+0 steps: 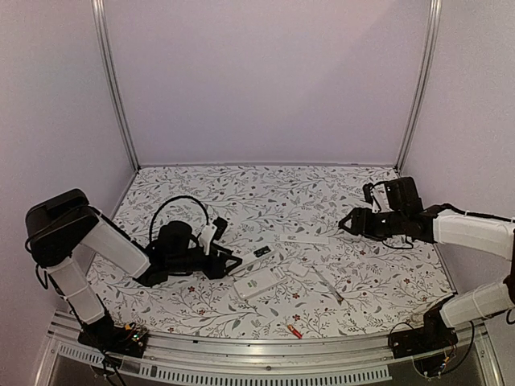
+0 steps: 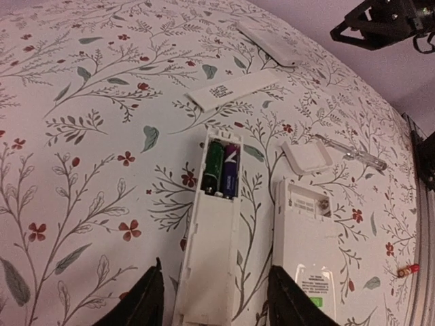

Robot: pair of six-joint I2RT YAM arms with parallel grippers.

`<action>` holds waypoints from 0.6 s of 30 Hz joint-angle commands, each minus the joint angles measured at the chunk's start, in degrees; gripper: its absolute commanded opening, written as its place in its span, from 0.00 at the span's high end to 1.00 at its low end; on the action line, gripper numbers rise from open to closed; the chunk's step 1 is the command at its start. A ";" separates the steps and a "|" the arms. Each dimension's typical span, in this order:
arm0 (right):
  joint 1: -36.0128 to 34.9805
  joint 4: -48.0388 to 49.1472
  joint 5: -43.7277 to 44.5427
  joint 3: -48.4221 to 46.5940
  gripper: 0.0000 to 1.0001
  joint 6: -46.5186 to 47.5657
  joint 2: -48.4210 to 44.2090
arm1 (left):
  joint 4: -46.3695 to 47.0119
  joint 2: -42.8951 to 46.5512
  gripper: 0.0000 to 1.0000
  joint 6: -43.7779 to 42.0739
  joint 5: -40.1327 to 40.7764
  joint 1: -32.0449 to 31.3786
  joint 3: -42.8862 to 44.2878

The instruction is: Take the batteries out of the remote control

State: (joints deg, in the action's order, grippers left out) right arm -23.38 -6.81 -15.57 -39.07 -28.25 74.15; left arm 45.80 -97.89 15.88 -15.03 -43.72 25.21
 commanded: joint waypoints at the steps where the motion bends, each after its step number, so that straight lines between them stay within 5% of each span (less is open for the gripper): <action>1: -0.92 -6.52 -1.72 0.70 0.30 2.44 -4.13 | -1.74 0.37 0.42 0.83 1.03 0.51 -1.02; 9: -10.51 -12.04 3.56 1.13 0.39 0.17 -4.36 | -6.28 8.94 0.30 3.07 4.78 0.55 -1.65; 18: -20.98 -17.62 9.08 3.44 0.53 -3.14 -0.21 | -24.45 23.76 0.24 7.85 12.10 0.56 5.25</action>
State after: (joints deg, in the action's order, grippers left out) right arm -41.30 -19.75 -9.89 -37.60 -29.41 72.62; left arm 31.48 -77.67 20.82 -7.14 -43.68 27.11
